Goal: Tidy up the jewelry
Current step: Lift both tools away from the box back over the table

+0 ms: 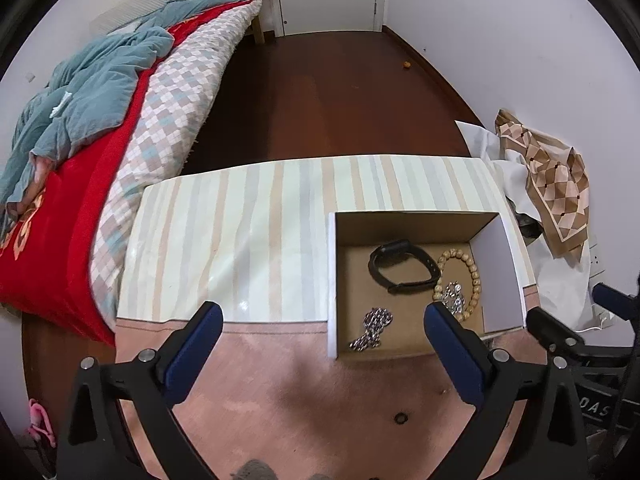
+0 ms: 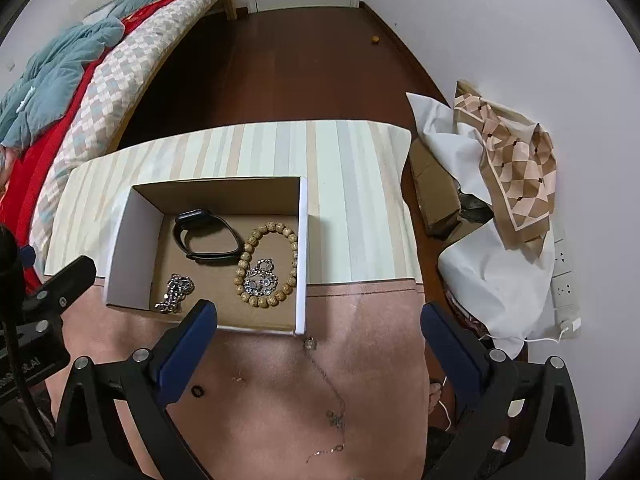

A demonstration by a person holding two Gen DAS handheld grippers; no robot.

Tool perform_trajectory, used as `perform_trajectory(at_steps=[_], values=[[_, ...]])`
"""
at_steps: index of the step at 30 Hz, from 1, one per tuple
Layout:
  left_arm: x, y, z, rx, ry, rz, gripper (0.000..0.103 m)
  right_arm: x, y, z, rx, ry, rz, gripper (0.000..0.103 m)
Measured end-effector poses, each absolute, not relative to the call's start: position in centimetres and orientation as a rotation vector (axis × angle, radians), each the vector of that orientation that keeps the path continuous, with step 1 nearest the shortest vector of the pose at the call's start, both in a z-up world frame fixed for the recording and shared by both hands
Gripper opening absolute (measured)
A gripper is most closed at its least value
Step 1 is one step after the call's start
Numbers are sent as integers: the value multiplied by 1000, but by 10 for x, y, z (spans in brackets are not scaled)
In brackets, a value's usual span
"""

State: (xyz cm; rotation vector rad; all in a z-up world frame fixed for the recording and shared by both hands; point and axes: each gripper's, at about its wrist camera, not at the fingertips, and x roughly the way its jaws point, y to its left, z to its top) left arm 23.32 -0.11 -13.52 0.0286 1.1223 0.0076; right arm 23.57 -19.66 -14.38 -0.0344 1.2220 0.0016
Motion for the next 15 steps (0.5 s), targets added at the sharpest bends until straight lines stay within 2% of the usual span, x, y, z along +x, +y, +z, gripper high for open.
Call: perform_trajectory(at_steps=[15], values=[[156, 7, -73, 79, 971, 62, 103, 164, -189, -68, -39, 1059, -6, 103]])
